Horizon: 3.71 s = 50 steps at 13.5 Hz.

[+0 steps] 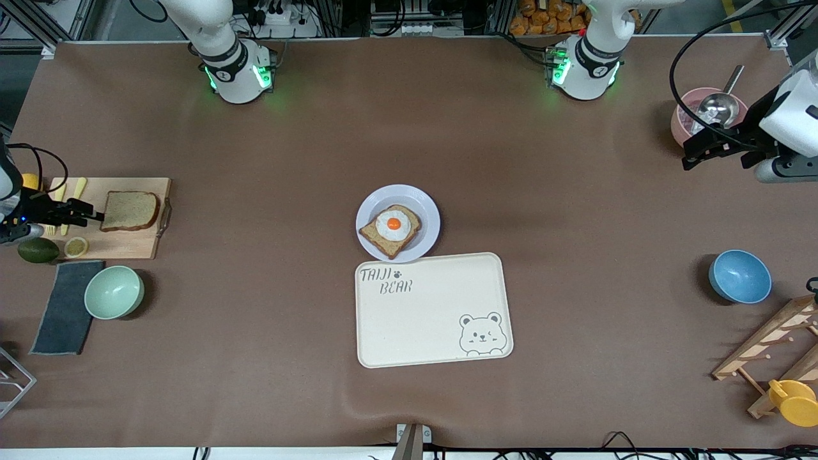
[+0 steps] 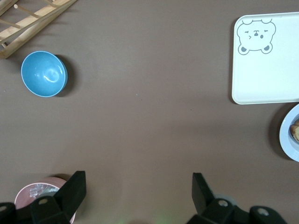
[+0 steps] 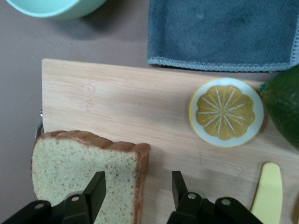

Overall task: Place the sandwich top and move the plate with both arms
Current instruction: 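Lower the right gripper and grasp the bread slice by its edge, then lift the bread slice and carry it over the white plate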

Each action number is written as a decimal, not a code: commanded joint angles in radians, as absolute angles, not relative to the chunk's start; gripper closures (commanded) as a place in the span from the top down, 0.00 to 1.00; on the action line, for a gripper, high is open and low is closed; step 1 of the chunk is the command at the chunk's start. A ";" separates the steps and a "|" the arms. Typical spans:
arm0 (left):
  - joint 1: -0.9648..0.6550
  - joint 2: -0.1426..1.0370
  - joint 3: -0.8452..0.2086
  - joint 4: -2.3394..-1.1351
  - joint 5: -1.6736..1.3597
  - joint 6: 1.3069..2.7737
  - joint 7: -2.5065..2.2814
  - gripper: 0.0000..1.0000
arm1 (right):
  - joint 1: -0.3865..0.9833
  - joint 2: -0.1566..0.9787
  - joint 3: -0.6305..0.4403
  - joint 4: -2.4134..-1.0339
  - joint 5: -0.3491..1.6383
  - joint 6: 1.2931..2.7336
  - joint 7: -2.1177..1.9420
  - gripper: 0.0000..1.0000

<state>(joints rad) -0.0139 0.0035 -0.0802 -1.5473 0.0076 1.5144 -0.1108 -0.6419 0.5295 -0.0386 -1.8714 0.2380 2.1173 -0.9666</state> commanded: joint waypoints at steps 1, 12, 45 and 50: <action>-0.012 0.002 -0.078 -1.546 0.006 1.522 -0.101 1.00 | -0.660 0.528 -0.023 -1.887 0.259 2.114 -0.988 0.62; -0.012 0.006 -0.078 -1.546 0.005 1.522 -0.101 1.00 | -0.663 0.538 -0.023 -1.913 0.304 2.123 -0.992 0.39; -0.012 0.015 -0.069 -1.513 0.006 1.529 -0.100 1.00 | -0.160 0.338 -0.017 -1.917 0.635 1.758 -0.457 0.00; -0.014 0.014 -0.071 -1.513 0.005 1.529 -0.100 1.00 | 0.032 0.313 -0.015 -1.963 0.744 1.877 -0.303 0.00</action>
<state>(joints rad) -0.0137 0.0139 -0.0698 -1.5230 0.0070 1.5295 -0.1091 -0.0346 0.3682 -0.0037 -1.9010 0.7017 1.8262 -0.3569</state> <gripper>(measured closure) 0.000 0.934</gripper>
